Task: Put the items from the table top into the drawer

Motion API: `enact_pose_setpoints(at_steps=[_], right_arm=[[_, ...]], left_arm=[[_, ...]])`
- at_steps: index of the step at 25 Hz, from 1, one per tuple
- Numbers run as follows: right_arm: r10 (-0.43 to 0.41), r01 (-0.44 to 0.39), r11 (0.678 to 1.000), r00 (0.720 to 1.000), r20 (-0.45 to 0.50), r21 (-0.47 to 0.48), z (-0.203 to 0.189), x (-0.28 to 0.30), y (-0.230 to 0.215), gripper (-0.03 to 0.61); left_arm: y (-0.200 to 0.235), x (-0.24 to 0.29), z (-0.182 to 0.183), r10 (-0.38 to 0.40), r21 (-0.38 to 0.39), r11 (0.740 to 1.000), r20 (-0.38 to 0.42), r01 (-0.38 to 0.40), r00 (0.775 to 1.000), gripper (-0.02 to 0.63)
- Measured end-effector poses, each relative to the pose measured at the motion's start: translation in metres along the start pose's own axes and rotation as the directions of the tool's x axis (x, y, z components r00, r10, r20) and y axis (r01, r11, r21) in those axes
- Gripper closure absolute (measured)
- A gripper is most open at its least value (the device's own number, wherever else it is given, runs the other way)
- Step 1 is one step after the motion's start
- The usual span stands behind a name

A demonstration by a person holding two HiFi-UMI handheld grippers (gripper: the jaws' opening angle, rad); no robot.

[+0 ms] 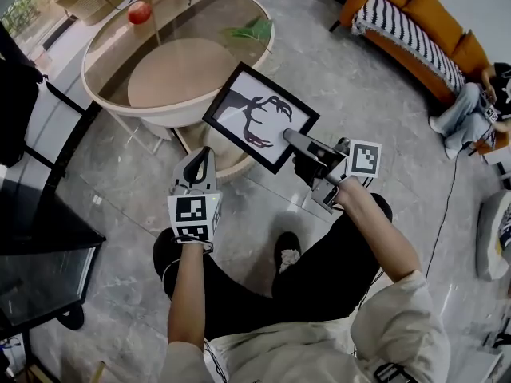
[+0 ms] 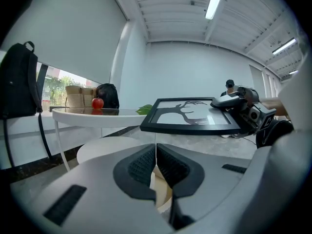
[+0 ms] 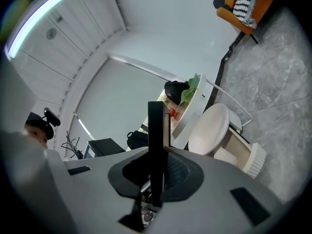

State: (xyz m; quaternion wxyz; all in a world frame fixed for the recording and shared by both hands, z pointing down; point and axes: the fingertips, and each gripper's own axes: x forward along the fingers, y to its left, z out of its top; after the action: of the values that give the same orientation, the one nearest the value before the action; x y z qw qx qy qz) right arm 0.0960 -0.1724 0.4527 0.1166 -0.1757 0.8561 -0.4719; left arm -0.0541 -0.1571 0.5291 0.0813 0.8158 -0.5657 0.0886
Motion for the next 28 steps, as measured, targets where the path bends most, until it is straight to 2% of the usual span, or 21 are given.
enact_pose_setpoints(at_steps=[3,7,10,12,17,19,21,24,28], right_arm=[[-0.045,0.046,0.999,0.999,-0.018,0.026,-0.018,-0.005,-0.017,0.509],[-0.175,0.178,0.982,0.983,-0.047,0.061,-0.038,-0.01,-0.076,0.508],[-0.305,0.312,0.941,0.95,-0.07,0.133,-0.053,-0.019,-0.126,0.508],[-0.356,0.366,0.908,0.931,-0.082,0.203,-0.065,-0.021,-0.149,0.508],[-0.48,0.486,0.832,0.872,-0.094,0.265,-0.095,-0.011,-0.193,0.508],[-0.49,0.485,0.812,0.869,-0.073,0.326,-0.1,-0.002,-0.205,0.508],[-0.475,0.456,0.805,0.879,-0.048,0.379,-0.1,0.012,-0.211,0.508],[-0.466,0.438,0.796,0.884,-0.038,0.417,-0.098,0.038,-0.216,0.508],[-0.485,0.448,0.765,0.873,-0.043,0.463,-0.102,0.065,-0.229,0.508]], left_arm=[[0.0,0.0,-0.009,0.003,-0.008,1.0,-0.014,-0.003,1.0,0.591],[0.002,-0.002,-0.02,0.011,-0.012,1.0,-0.031,-0.011,0.999,0.591],[0.003,-0.001,-0.024,0.018,-0.013,1.0,-0.04,-0.018,0.999,0.591],[0.002,0.002,-0.025,0.023,-0.013,1.0,-0.046,-0.024,0.999,0.591],[0.004,0.003,-0.031,0.032,-0.019,0.999,-0.05,-0.033,0.998,0.591],[0.007,0.002,-0.033,0.035,-0.016,0.999,-0.051,-0.036,0.998,0.591],[0.008,0.003,-0.035,0.04,-0.017,0.999,-0.053,-0.041,0.998,0.591],[0.009,0.004,-0.037,0.049,-0.017,0.999,-0.065,-0.05,0.997,0.591],[0.008,0.006,-0.04,0.054,-0.013,0.998,-0.074,-0.056,0.996,0.591]])
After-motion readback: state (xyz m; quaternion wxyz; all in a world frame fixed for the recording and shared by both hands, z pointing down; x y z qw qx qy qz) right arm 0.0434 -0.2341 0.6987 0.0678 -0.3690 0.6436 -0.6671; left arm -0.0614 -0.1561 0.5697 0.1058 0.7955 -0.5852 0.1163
